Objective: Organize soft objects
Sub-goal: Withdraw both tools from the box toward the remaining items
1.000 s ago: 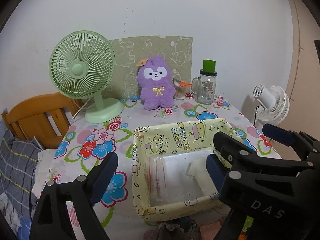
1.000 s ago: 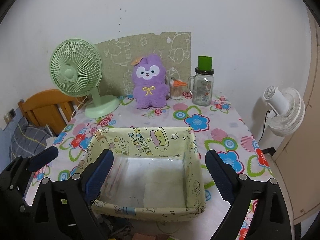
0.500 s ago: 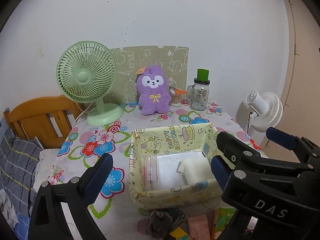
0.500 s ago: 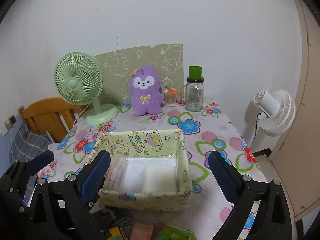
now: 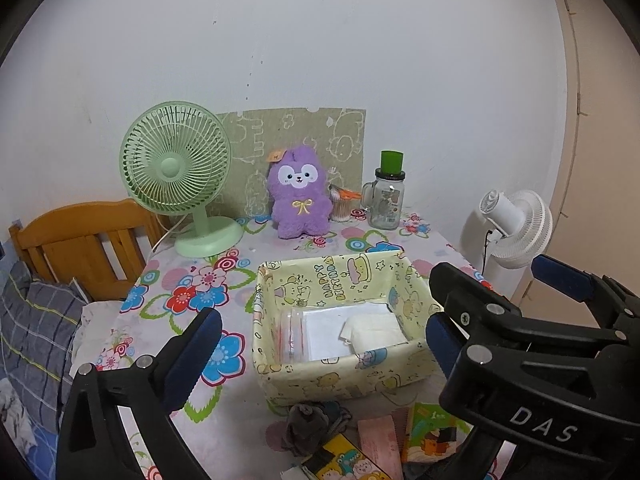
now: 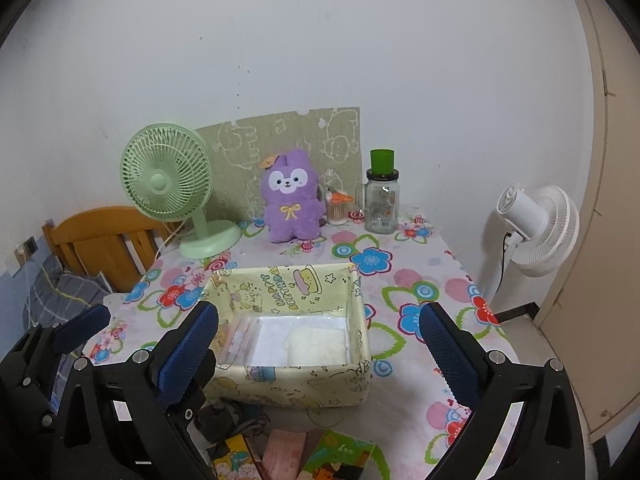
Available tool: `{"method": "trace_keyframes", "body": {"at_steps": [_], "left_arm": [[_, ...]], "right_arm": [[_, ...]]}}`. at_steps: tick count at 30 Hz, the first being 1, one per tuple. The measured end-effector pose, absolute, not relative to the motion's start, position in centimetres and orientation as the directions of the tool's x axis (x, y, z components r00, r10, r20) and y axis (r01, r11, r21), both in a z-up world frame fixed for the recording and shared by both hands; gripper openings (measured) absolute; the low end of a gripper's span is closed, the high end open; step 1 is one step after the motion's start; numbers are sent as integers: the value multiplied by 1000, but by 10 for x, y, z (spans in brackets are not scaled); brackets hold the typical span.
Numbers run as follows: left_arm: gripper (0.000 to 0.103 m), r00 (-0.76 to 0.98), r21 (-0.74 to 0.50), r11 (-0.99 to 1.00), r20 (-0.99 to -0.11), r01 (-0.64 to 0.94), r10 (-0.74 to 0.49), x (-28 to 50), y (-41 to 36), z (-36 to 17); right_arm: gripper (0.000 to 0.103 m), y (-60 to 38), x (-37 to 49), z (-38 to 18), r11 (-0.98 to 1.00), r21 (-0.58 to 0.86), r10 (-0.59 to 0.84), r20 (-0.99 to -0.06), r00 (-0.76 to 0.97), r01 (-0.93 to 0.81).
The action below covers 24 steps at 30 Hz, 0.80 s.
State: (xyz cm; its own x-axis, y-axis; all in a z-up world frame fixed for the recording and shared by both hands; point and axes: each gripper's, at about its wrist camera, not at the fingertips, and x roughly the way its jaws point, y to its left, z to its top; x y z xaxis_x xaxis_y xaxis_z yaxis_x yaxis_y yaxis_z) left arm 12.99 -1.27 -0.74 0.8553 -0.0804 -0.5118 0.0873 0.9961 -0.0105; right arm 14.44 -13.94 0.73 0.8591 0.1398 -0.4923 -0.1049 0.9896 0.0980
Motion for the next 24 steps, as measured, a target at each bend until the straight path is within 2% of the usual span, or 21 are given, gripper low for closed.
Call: {"method": "trace_keyframes", "body": {"at_steps": [24], "left_arm": [[103, 875, -12, 996, -477, 84, -79, 81, -19, 2]], "right_arm": [[103, -146, 95, 19, 992, 76, 124, -455, 882, -101]]}}
